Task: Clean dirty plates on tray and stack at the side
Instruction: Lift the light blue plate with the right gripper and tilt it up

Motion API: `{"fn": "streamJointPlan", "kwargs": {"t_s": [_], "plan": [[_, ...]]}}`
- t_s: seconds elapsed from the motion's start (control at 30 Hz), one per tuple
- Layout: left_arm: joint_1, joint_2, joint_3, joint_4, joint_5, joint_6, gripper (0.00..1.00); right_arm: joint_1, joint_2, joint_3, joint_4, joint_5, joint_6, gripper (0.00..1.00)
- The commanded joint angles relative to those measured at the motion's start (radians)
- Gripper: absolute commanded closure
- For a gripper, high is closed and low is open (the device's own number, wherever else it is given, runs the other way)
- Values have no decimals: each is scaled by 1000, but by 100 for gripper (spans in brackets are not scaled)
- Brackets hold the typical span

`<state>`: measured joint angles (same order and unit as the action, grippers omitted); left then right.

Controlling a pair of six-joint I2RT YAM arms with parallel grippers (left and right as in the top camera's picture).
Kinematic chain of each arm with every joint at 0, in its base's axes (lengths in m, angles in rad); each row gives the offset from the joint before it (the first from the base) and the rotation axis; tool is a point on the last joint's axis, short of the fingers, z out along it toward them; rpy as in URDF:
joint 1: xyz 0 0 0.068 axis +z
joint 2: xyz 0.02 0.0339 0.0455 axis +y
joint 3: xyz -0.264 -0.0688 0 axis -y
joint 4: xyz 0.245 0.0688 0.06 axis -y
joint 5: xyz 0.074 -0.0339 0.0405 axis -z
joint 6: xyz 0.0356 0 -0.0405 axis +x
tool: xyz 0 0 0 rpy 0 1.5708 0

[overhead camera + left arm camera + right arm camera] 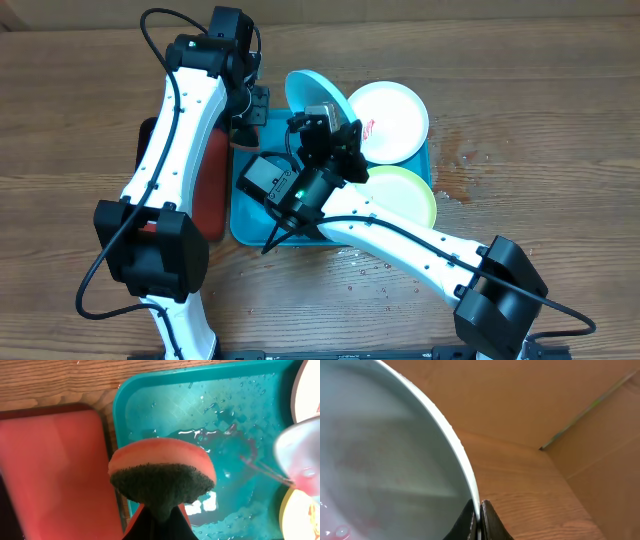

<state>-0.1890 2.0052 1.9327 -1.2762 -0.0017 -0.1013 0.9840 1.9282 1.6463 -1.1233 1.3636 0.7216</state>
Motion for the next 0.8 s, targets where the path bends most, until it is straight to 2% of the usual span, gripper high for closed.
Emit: {"fn": "streamJointPlan", "kwargs": {"t_s": [0.0, 0.3, 0.47, 0.63, 0.77], "plan": [[8, -4, 19, 2, -8, 11, 96, 3, -23, 19, 2, 111, 15, 96], [8, -4, 19, 2, -8, 11, 96, 3, -23, 18, 2, 101, 16, 96], [8, -4, 19, 1, -8, 11, 96, 3, -23, 18, 2, 19, 16, 96], [8, -4, 19, 1, -8, 11, 96, -1, -22, 16, 3, -147, 16, 96], [8, -4, 19, 1, -8, 11, 96, -26, -21, 14, 6, -420, 34, 96]]}}
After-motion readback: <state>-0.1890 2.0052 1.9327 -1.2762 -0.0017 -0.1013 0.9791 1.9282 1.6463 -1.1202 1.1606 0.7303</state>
